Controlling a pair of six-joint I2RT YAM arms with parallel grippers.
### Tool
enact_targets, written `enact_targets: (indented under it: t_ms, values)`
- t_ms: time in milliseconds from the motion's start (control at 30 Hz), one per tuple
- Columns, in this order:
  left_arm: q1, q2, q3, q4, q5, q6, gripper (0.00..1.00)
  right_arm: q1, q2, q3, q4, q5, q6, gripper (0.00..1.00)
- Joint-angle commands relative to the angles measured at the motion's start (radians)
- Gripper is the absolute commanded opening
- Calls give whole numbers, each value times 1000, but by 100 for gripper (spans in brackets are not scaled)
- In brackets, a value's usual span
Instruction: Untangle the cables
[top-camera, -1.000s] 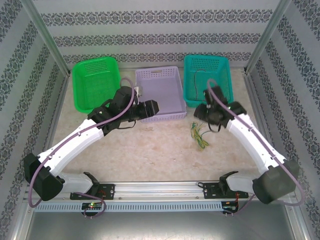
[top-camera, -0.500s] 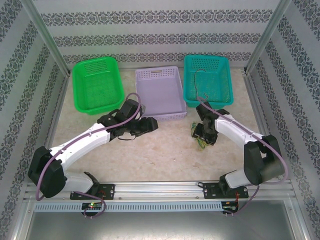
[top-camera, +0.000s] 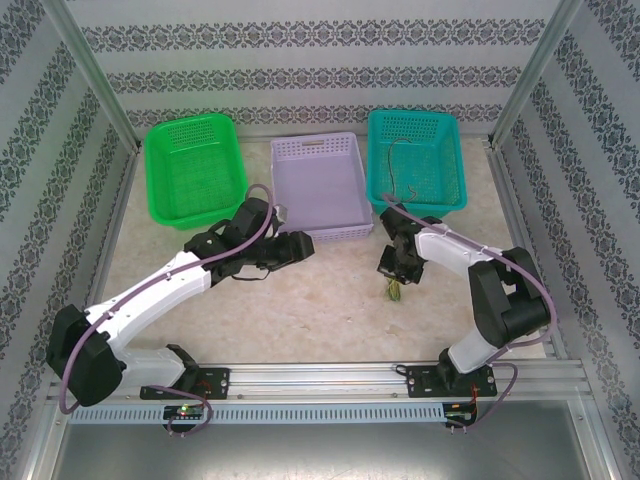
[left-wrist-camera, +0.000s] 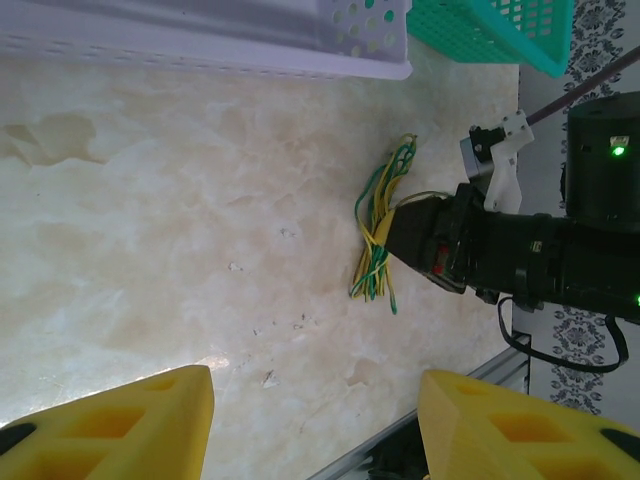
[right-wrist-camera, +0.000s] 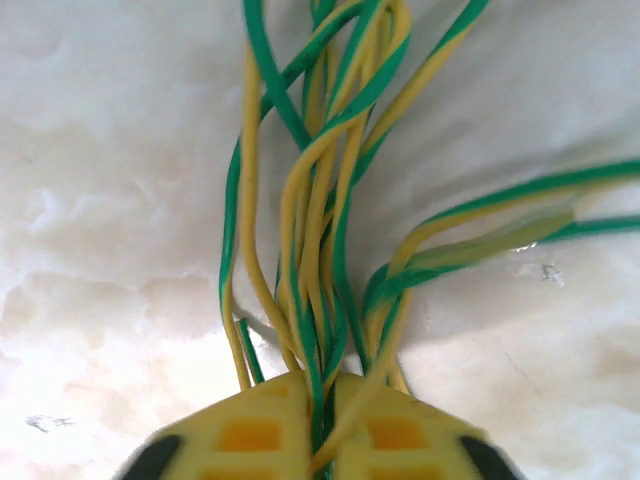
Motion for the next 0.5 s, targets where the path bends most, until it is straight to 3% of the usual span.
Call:
enact_targets:
  t_ms: [0,133,233,467]
  values:
    - [-9,-30,-19,-12,-26,-15,56,62,-64,0,-44,81,-55,0]
    - [-7,-46,-24,-17,-47,-55,56,177,-199,8,-63,151,-136,0]
    - [-6,-54,-20,-21,-69,-115,62,254,-278,29,-52,144,-195,0]
    - [19,-61,-20,85,-37,-272,76,407,-357,39,214,-109,-472,0]
